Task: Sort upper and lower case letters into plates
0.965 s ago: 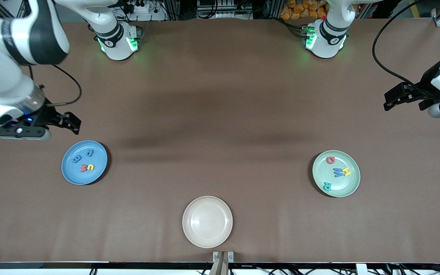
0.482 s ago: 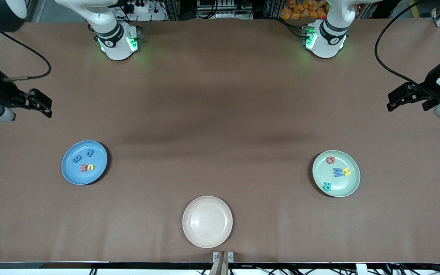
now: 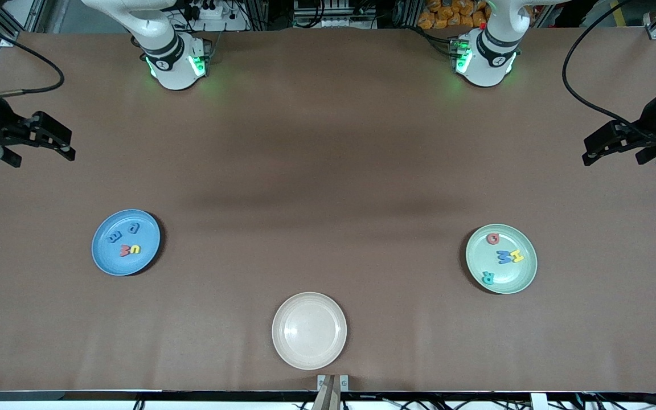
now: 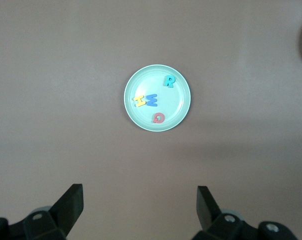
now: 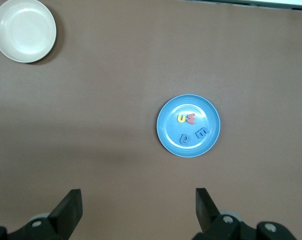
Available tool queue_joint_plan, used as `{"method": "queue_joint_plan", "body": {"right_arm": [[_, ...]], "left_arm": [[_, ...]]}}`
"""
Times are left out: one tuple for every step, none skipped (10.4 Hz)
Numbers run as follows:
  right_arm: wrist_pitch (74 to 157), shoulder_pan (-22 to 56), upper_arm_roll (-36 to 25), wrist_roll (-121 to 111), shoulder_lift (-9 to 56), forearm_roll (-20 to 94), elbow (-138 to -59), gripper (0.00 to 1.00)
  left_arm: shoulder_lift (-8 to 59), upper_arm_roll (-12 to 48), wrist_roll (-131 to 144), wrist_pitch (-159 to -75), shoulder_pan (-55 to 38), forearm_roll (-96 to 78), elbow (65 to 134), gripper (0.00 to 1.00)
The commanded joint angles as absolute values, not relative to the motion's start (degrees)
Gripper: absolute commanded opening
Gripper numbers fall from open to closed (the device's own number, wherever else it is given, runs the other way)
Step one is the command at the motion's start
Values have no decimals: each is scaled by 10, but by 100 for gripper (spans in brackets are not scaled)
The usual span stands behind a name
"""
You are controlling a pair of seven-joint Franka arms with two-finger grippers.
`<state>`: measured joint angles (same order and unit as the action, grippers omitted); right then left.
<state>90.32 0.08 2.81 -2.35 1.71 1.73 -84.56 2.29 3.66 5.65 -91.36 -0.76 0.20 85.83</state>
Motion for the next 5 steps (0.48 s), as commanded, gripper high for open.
{"method": "queue_joint_plan", "body": {"right_arm": [[890,-10,29,10,23,28,-828,100],[890,-9,30,31,22,17,-828,100],[890,-8,31,42,21,11,-827,100],[891,-8,32,43,22,11,-827,100],[891,-8,33,43,22,8,-827,100]], "left_arm": [[16,37,47,-913,-4,-9,856,100],[15,38,49,-913,-4,-9,856,100],[11,38,50,-913,-4,-9,856,100],[10,37,48,-910,-4,-9,856,100],[6,37,47,-909,-4,-9,856,100]]}}
